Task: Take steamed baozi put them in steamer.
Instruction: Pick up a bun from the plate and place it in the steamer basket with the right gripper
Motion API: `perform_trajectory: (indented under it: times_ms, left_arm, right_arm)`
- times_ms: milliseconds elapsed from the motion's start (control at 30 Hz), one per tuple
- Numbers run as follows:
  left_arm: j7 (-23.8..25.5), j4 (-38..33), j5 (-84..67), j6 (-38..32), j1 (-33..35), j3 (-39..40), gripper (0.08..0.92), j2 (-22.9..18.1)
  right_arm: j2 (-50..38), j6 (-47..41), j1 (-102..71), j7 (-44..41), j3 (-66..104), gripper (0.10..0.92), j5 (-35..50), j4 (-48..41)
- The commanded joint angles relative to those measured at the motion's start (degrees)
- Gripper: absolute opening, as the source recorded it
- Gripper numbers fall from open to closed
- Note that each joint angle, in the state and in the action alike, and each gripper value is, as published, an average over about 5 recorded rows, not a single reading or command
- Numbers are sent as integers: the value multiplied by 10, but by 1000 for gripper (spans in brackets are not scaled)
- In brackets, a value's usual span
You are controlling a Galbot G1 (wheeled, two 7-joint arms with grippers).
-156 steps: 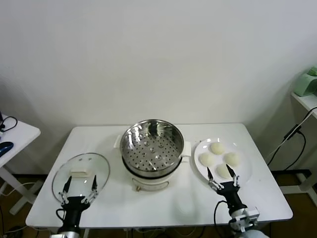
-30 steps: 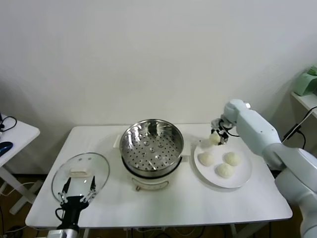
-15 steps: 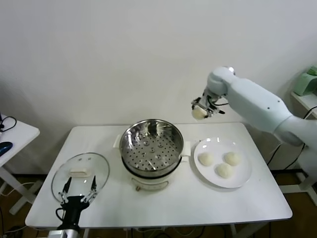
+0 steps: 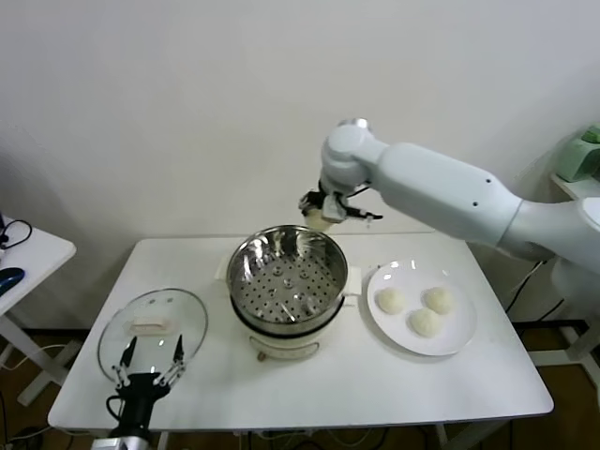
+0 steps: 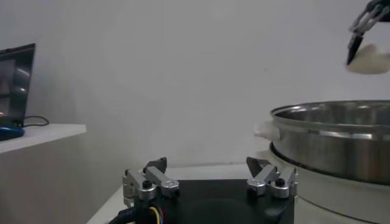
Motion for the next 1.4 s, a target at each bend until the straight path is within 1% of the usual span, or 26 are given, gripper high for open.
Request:
perform_trajectory:
  times_ms: [33, 400, 767, 1000, 1100, 1233, 1400]
  left_arm:
    - [0, -2, 0, 1, 1, -1, 823, 1]
    - [1, -2, -1, 4, -1, -1, 823, 0]
    - [1, 3, -1, 3, -1, 0, 823, -1]
    - [0, 4, -1, 2, -1, -1, 823, -1]
    - [0, 6, -1, 2, -1, -1, 823, -1]
    - [-1, 7, -1, 1, -2, -1, 823, -2]
    - [-1, 7, -1, 1, -2, -1, 823, -2]
  right_arm:
    - [79, 27, -49, 4, -16, 712, -56, -51]
    - [91, 37, -89, 7, -7, 712, -88, -110]
    - [104, 52, -111, 14, 12, 712, -118, -150]
    - [109, 57, -112, 15, 18, 713, -121, -153]
    - [111, 59, -112, 19, 18, 734, -121, -156]
    - [111, 65, -110, 21, 18, 805, -117, -154]
    - [101, 65, -94, 10, 12, 822, -97, -135]
